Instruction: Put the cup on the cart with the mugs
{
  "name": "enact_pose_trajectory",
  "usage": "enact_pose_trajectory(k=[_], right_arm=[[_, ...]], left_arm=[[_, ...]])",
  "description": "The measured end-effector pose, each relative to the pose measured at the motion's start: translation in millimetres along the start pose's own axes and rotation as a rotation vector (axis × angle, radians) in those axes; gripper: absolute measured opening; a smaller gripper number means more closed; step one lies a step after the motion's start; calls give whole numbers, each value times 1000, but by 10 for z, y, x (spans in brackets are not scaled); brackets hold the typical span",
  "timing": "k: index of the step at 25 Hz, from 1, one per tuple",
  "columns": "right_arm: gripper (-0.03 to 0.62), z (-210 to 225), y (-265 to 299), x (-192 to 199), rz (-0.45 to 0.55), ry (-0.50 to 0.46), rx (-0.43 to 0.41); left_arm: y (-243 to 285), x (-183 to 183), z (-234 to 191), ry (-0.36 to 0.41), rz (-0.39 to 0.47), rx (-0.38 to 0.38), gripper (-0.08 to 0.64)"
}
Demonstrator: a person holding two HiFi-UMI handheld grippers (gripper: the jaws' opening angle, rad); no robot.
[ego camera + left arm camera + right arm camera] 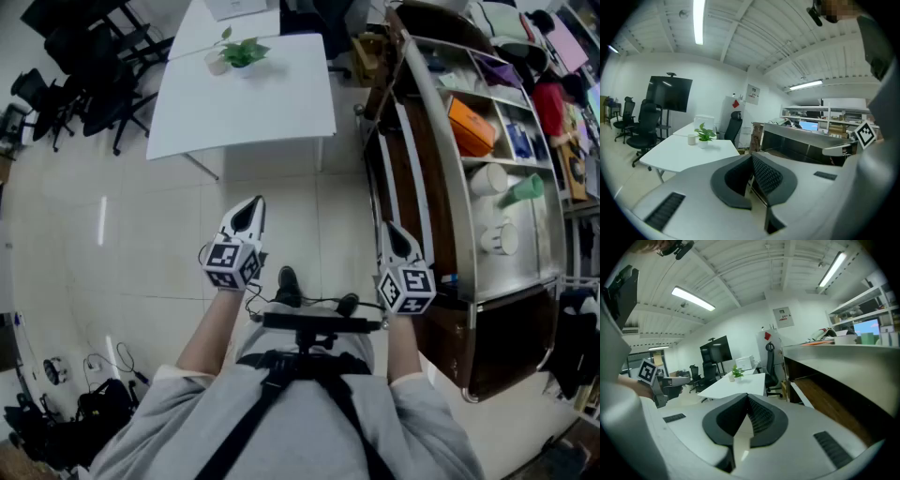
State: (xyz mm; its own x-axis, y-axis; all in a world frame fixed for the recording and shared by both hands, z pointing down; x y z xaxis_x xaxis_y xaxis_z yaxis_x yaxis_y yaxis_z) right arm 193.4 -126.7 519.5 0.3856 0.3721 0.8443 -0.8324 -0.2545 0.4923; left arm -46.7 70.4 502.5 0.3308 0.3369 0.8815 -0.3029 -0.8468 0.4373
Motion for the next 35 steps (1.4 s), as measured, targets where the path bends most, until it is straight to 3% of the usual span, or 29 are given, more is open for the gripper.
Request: enact_pose_trajectory(k=[5, 15, 23, 35], right_arm=[[6, -495, 376, -164, -37, -29, -29], [6, -1501, 1345, -569, -58, -123, -170], [6, -2106, 1868, -875, -63, -189, -264], [6, -2312, 2596, -1194, -99, -225, -321]], left_arm=[[-118, 2, -484, -6, 3, -28, 2], [-384, -136, -1565, -67, 32, -130, 2], [-543, -318, -2033, -82, 67, -173, 2], [-267, -413, -2635, -142, 59, -228, 2]])
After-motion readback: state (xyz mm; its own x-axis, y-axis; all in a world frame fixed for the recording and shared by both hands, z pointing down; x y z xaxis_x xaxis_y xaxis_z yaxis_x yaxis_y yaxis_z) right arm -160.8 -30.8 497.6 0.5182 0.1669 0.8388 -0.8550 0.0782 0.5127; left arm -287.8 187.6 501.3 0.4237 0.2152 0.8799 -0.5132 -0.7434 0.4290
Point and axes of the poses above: the fingertips, and each gripper's own axes: y forward along the fingers, z to its right, x out of its underside, the point moved 4 cm from there along -y, backward along the fingers, and after that the axes turned 9 degrees about -z, right-handed, at the moved point
